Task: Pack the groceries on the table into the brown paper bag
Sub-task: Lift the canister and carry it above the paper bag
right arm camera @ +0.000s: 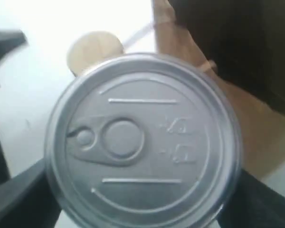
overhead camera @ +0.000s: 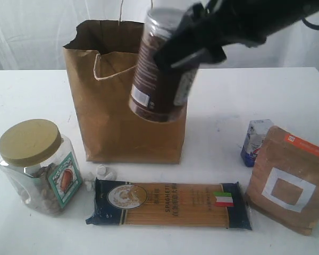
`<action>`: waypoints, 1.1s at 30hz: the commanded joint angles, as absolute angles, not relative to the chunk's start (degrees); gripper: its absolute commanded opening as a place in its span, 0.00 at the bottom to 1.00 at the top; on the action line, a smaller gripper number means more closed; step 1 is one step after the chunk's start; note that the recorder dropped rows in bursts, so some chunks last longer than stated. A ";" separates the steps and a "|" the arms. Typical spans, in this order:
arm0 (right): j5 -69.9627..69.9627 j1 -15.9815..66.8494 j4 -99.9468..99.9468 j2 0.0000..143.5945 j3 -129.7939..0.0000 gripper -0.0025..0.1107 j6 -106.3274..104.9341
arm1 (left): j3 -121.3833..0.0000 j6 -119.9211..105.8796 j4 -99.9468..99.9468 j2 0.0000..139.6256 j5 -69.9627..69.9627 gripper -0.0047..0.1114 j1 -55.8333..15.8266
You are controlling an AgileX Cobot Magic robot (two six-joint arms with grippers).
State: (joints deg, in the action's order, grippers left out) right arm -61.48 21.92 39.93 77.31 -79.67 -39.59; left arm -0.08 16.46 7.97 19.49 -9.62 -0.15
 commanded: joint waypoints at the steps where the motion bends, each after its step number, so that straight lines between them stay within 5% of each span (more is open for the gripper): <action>1: -57.25 21.95 53.76 76.41 -82.94 0.02 -40.41 | 0.00 16.46 8.01 19.32 -9.16 0.04 -0.16; 7: -41.58 21.95 68.53 81.28 -85.42 0.02 -47.80 | 0.00 16.46 8.01 19.32 -8.91 0.04 -0.16; 18: -56.68 21.95 92.53 87.69 -91.10 0.02 -55.59 | 0.00 16.46 8.01 19.32 -7.84 0.04 -0.16; 33: -32.11 21.95 71.13 95.11 -91.82 0.02 -72.23 | 0.00 16.46 8.01 19.32 -4.66 0.04 -0.16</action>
